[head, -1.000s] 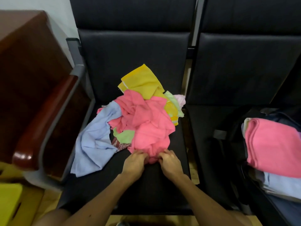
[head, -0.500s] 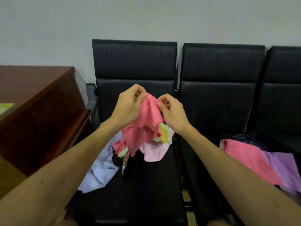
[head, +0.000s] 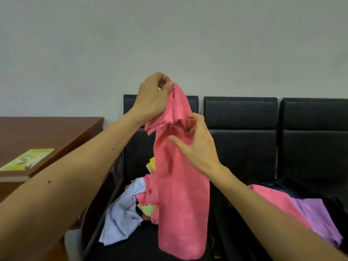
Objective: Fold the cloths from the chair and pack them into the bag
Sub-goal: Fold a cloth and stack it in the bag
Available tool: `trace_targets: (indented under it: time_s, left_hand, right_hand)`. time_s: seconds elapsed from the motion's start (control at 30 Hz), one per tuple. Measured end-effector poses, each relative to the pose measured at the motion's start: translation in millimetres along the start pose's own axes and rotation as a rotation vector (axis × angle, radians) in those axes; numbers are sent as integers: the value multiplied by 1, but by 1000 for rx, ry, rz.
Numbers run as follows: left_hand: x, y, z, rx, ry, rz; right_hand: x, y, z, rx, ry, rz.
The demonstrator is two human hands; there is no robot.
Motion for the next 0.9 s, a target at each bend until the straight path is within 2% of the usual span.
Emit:
trace_targets:
  time_s: [0.1,0.2,0.3,0.5,0.73,0.83,0.9]
  left_hand:
    - [9,-7,19,4,-31,-23]
    - [22,-18,43,10,-42,-36]
    - [33,-26,68,16,-59,-59]
    - [46,-43,89,41,-109,-124]
    - [47,-50,75,-13,-208,-117]
    - [50,-51,69,-27,-228,-127]
    - [53,-52,68,-29,-243,-141]
  right_hand:
    - [9,-18,-32,10,-99,122]
    - [32,-32,-75,176,-399,239]
    - [57,-39,-110,282,-613,236]
    - [74,-43,-155,397,-888,208]
    - [68,-32,-137,564,-910,135]
    - [64,-34,-136,499,-818,170]
    - [62,-36,-137,397,-697,123]
Point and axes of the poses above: each hand's wrist, its own x-axis away from the middle knuckle, its own y-axis out of the palm, z = x × y, the point moved 6 cm from there along -x, towards the middle knuckle, and after that the axes turned 11 degrees about y, right-handed, at the moved point
